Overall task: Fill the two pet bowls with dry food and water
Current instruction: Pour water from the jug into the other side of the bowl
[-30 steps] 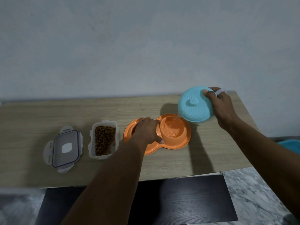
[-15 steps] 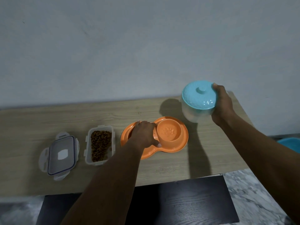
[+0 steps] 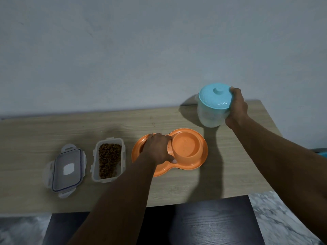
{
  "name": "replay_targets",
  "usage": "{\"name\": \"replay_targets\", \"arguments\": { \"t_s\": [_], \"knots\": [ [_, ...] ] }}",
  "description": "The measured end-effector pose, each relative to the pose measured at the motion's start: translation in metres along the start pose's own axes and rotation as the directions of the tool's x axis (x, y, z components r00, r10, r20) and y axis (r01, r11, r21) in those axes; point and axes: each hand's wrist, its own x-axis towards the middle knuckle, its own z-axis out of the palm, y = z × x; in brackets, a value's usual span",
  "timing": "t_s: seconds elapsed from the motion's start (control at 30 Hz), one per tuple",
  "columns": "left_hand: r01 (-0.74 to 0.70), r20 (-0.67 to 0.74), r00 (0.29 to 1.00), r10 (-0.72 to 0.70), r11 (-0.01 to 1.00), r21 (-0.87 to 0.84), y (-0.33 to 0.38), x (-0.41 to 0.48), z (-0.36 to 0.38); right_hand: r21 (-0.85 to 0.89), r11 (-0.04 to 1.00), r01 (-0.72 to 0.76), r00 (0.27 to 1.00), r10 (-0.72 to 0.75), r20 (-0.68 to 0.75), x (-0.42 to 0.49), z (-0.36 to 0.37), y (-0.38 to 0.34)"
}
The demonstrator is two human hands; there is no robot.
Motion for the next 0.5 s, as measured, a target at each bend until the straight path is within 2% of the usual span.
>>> {"name": "replay_targets", "arguments": {
  "t_s": [0.37,0.43,0.5],
  "knots": [
    [0.007,0.011,1.000,-0.007,1.000,-0.015,0.005,-0.004,-0.004,-0.122,0.992,0.036,0.997,-0.027,0.071,0.005,-0.008,-0.001],
    [-0.008,0.009,1.000,0.008,1.000,-0.013,0.004,-0.004,-0.006,-0.173,0.984,0.034,0.998,-0.023,0.061,0.004,-0.011,-0.001],
    [-0.040,0.016,0.999,0.041,0.999,-0.028,0.002,-0.005,-0.008,-0.285,0.957,0.048,0.998,-0.056,-0.020,-0.002,-0.015,0.004]
  ]
}}
